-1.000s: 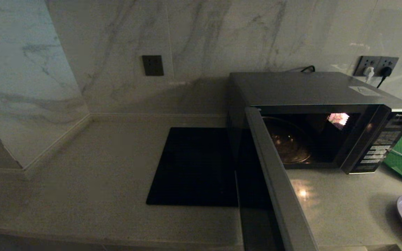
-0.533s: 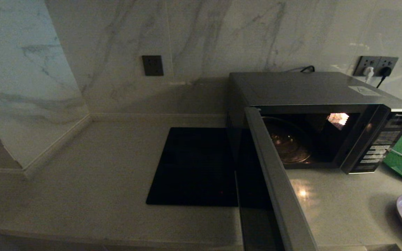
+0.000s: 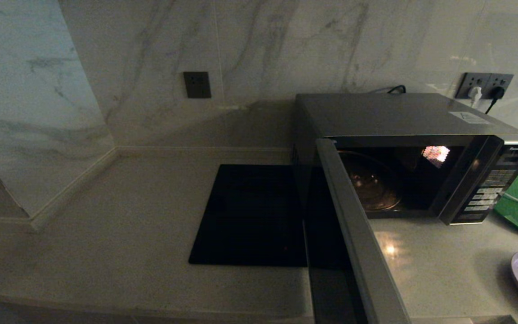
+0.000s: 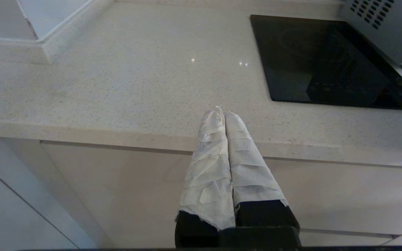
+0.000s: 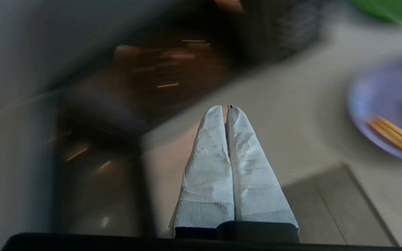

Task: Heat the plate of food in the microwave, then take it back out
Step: Close the microwave oven

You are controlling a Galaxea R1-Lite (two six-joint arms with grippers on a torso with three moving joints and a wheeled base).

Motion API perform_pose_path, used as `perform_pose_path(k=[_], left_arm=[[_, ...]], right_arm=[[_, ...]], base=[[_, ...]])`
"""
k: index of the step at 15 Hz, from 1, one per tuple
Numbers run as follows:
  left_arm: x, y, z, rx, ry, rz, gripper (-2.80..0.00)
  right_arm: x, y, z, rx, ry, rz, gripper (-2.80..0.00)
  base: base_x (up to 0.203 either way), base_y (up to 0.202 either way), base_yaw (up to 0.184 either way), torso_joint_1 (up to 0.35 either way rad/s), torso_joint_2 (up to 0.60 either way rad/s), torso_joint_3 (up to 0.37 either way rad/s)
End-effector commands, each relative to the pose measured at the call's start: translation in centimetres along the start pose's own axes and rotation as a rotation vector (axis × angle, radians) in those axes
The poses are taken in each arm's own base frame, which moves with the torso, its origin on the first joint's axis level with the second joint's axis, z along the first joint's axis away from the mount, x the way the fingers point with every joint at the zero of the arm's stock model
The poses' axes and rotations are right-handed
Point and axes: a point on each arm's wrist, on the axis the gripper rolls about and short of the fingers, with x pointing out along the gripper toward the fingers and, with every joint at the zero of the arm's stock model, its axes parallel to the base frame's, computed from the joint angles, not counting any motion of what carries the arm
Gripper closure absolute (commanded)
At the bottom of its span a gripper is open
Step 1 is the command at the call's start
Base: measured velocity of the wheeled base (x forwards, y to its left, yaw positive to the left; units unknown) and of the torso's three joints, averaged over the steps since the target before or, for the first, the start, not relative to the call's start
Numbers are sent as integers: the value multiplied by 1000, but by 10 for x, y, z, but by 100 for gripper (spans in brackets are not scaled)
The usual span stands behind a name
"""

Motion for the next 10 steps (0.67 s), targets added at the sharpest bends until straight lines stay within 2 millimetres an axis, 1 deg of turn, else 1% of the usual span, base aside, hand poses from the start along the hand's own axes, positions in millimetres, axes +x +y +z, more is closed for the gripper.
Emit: perform_pose_path(k=[1, 4, 6, 7, 8, 10], left_arm=[[0, 0, 0, -1, -1, 1, 0], [0, 0, 0, -1, 0, 0, 0], [0, 0, 0, -1, 1, 0, 0], [0, 0, 0, -1, -1, 0, 0], [0, 0, 0, -1, 0, 0, 0], [0, 0, 0, -1, 0, 1, 0]], right_arm=[[-47, 9, 12, -66, 65, 171, 0], [-84, 4, 21, -146, 224, 349, 0], [-98, 6, 27, -139, 386, 536, 0], [-99, 12, 28, -143, 501, 639, 0], [-91, 23, 26, -155, 598, 679, 0], [-68, 51, 19, -189, 722, 687, 0]], base=[[0, 0, 0, 0, 0, 0], [0, 0, 0, 0, 0, 0], [0, 0, 0, 0, 0, 0], [0, 0, 0, 0, 0, 0], [0, 0, 0, 0, 0, 0], [0, 0, 0, 0, 0, 0]])
